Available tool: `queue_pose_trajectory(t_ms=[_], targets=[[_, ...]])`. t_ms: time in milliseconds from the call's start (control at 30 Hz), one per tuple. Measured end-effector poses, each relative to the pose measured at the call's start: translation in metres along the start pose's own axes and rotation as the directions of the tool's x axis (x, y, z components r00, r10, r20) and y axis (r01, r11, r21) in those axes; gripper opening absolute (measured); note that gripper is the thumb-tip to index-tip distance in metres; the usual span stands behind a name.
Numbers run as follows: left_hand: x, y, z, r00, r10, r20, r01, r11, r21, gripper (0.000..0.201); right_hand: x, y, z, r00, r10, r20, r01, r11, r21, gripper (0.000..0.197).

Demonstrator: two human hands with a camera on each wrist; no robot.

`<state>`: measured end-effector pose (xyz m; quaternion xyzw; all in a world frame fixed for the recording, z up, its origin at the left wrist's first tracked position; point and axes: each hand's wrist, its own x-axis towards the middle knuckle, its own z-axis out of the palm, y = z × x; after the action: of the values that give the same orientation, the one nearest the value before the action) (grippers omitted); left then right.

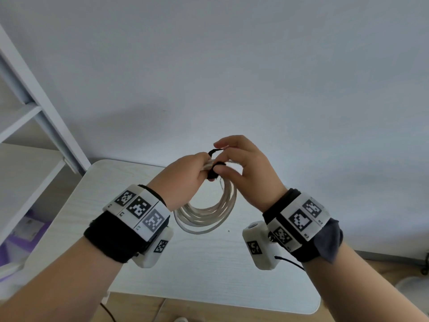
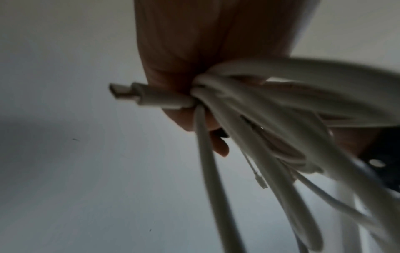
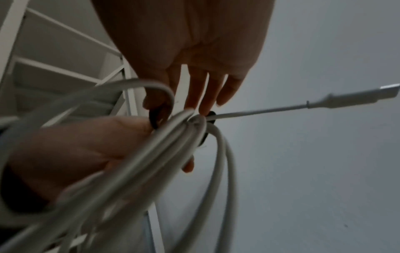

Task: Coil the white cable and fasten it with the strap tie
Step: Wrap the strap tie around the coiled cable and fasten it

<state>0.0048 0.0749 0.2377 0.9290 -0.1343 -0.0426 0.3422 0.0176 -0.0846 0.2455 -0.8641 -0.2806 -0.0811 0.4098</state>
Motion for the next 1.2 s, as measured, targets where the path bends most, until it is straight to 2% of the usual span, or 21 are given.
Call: queue_pose_trajectory(t_ms=[67, 167, 400, 533, 633, 733, 800, 900, 1067, 1200], targets=[[-0.001, 0.001, 0.001, 1.0, 0.014, 0.025, -0.014, 1.0, -0.006, 0.014, 0.004, -0.001, -0.005, 0.996, 0.088, 0.023, -0.089, 0.994, 0.06, 0.008], [-0.001, 0.004, 0.003, 0.998, 0.047, 0.043, -0.046, 0.999, -0.006, 0.012, 0.007, -0.005, -0.005, 0.987, 0.155, 0.034, -0.157, 0.986, 0.056, 0.004], [-0.004, 0.003, 0.006, 0.998, 0.07, -0.007, -0.069, 0.997, 0.031, 0.011, 0.006, -0.002, -0.002, 0.949, 0.307, 0.07, -0.315, 0.927, 0.203, 0.007], [-0.008, 0.007, 0.007, 0.992, 0.103, -0.078, -0.106, 0.993, -0.043, 0.029, 0.007, 0.004, -0.002, 0.927, 0.369, 0.065, -0.374, 0.899, 0.226, 0.014], [-0.012, 0.01, 0.007, 0.987, 0.131, -0.089, -0.138, 0.988, -0.076, 0.039, 0.007, 0.008, -0.004, 0.886, 0.436, 0.159, -0.463, 0.849, 0.254, 0.024], [-0.014, 0.011, 0.008, 0.989, 0.127, -0.076, -0.133, 0.988, -0.084, 0.034, 0.007, 0.011, -0.007, 0.847, 0.434, 0.307, -0.529, 0.744, 0.407, 0.04], [-0.013, 0.011, 0.008, 0.991, 0.114, -0.069, -0.12, 0.989, -0.085, 0.032, 0.007, 0.014, -0.008, 0.85, 0.384, 0.361, -0.519, 0.725, 0.452, 0.035], [-0.011, 0.011, 0.008, 0.99, 0.106, -0.087, -0.116, 0.986, -0.116, 0.031, 0.007, 0.016, -0.008, 0.881, 0.345, 0.325, -0.469, 0.725, 0.504, 0.01], [-0.009, 0.01, 0.01, 0.988, 0.08, -0.133, -0.102, 0.981, -0.166, 0.024, 0.005, 0.017, -0.007, 0.914, 0.324, 0.244, -0.405, 0.692, 0.598, 0.017], [-0.009, 0.009, 0.009, 0.986, 0.077, -0.149, -0.108, 0.971, -0.215, 0.022, 0.006, 0.013, -0.005, 0.925, 0.336, 0.178, -0.372, 0.702, 0.608, 0.012]])
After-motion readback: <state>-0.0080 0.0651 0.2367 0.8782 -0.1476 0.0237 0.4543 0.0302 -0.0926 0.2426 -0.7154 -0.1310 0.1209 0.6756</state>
